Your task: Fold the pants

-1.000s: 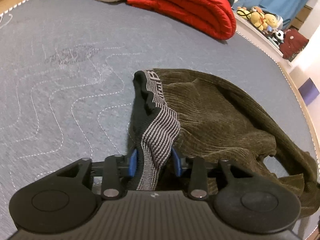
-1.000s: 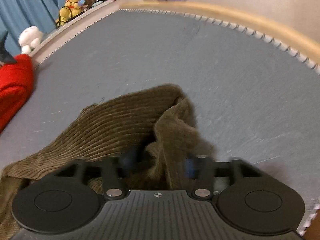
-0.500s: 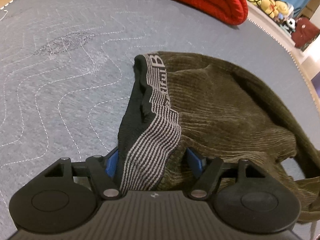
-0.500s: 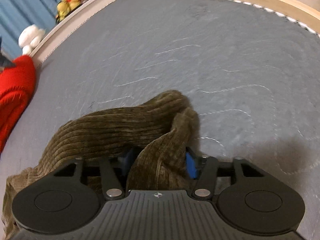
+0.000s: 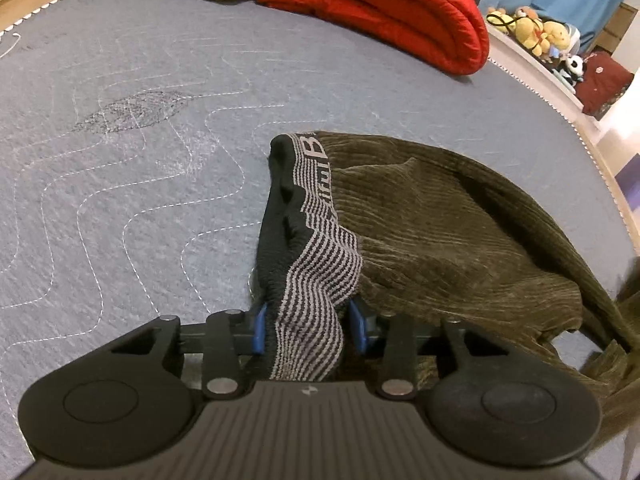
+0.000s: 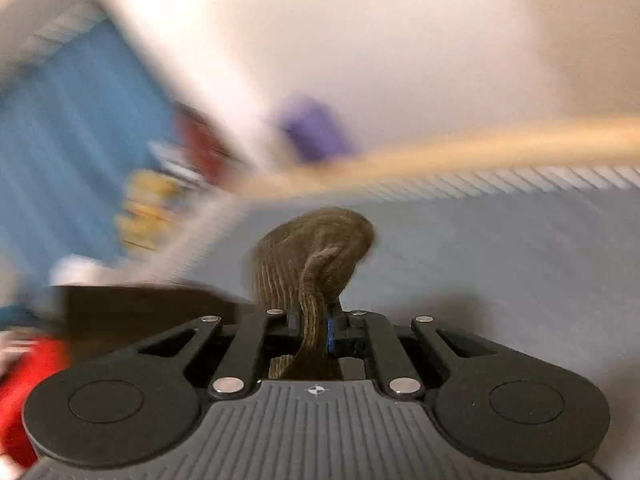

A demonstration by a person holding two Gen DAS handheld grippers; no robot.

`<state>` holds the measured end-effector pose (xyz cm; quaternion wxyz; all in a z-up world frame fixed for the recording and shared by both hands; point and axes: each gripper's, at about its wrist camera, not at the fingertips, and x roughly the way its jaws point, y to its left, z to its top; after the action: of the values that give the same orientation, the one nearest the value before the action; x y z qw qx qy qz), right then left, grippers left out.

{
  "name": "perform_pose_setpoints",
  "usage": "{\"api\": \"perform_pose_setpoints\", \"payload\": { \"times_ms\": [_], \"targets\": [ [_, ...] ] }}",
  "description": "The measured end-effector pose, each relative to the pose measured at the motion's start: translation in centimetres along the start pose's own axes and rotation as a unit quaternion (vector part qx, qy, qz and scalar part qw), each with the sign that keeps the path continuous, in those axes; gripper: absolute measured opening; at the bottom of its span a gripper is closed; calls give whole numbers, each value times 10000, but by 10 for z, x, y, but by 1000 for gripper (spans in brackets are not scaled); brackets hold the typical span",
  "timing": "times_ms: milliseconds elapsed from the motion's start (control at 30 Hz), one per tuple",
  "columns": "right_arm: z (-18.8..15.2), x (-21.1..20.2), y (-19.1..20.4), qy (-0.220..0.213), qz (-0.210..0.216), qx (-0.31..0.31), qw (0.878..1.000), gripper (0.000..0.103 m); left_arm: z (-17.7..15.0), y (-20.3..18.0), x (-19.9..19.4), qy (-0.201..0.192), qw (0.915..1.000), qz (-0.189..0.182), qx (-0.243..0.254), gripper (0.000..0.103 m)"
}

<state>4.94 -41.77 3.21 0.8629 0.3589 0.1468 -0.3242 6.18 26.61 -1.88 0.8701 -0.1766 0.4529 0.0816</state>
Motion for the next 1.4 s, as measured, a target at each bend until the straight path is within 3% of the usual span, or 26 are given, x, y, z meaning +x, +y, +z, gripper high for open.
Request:
{"api": "perform_pose_setpoints", "payload": {
  "times_ms": [100, 167, 300, 400, 433, 500, 633, 733, 833, 867, 933, 1033, 1067, 1133, 1233, 1300, 1367, 1400],
  "targets": [
    [-4, 13, -35, 600, -958, 369, 9929, 9, 0, 3, -7, -17, 9999, -121, -7, 38],
    [0, 6, -52, 648, -1045, 555, 9909, 9, 1, 3, -14, -71, 9997, -220, -19, 36],
    [17, -34, -62, 120, -993, 507, 9937, 8, -1, 5, -33, -135, 9977, -586, -299, 27],
    [24, -66, -69, -591, -1491, 163, 9869, 8, -12, 5, -49, -54, 9958, -765, -493, 26],
    [25, -69, -75, -636, -1649, 93, 9842, 8, -16, 6, -55, -54, 9960, -736, -502, 26],
    [25, -63, -90, -256, -1944, 49, 9806, 9, -22, 10, -61, 24, 9963, -692, -513, 26],
    [5, -36, -114, 1004, -2440, -14, 9646, 10, -30, 23, -43, 459, 9957, -541, -602, 27],
    [4, -29, -114, 1128, -2584, -188, 9592, 13, -31, 25, -33, 578, 9960, -384, -563, 31],
    [9, -33, -110, 916, -2706, -195, 9581, 23, -29, 20, -33, 563, 9972, -137, -466, 52],
    [8, -33, -115, 814, -2745, -169, 9580, 28, -27, 20, -34, 529, 9975, -47, -473, 59],
    [15, -45, -119, 523, -2837, -70, 9574, 33, -23, 18, -43, 207, 9984, 404, -327, 63],
    [30, -66, -114, -105, -2684, -84, 9632, 43, -19, -12, -68, -774, 9872, 1211, 692, 63],
    [31, -73, -109, -319, -2525, -150, 9670, 50, -20, -20, -74, -986, 9829, 1227, 953, 63],
    [29, -78, -97, -439, -2036, -363, 9774, 53, -24, -38, -80, -1145, 9822, 780, 1265, 62],
    [15, -66, -76, 156, -998, -917, 9907, 55, -29, -55, -70, -680, 9891, -207, 1292, 55],
    [0, -50, -71, 804, -698, -1039, 9889, 55, -36, -73, -61, -477, 9858, -349, 1574, 53],
    [-17, -31, -80, 1461, -966, -826, 9811, 55, -43, -87, -52, -441, 9774, -212, 2055, 51],
    [-28, -16, -91, 1930, -1337, -699, 9695, 55, -45, -90, -45, -316, 9763, -212, 2131, 51]
  ]
}}
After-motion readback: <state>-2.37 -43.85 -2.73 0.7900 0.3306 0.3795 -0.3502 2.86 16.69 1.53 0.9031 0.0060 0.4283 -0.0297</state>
